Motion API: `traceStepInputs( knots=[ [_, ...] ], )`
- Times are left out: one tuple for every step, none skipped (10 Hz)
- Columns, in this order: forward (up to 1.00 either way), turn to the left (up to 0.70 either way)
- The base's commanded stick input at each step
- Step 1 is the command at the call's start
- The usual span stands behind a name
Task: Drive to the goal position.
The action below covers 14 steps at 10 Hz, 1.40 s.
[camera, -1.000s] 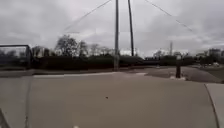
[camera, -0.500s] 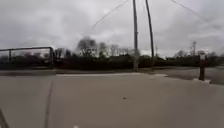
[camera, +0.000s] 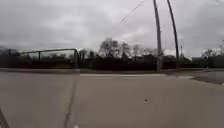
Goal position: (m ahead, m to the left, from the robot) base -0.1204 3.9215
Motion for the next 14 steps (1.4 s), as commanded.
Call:
traceStepInputs(
  knots=[
    [0.0,0.7],
    [0.0,0.7],
    [0.0,0.7],
    [0.0,0.7],
    [0.0,0.7],
    [0.0,0.7],
    [0.0,0.7],
    [0.0,0.7],
    [0.0,0.7],
    [0.0,0.7],
    [0.0,0.7],
    [0.0,0.7],
    [0.6,0.1],
    [0.7,0.0]
  ],
)
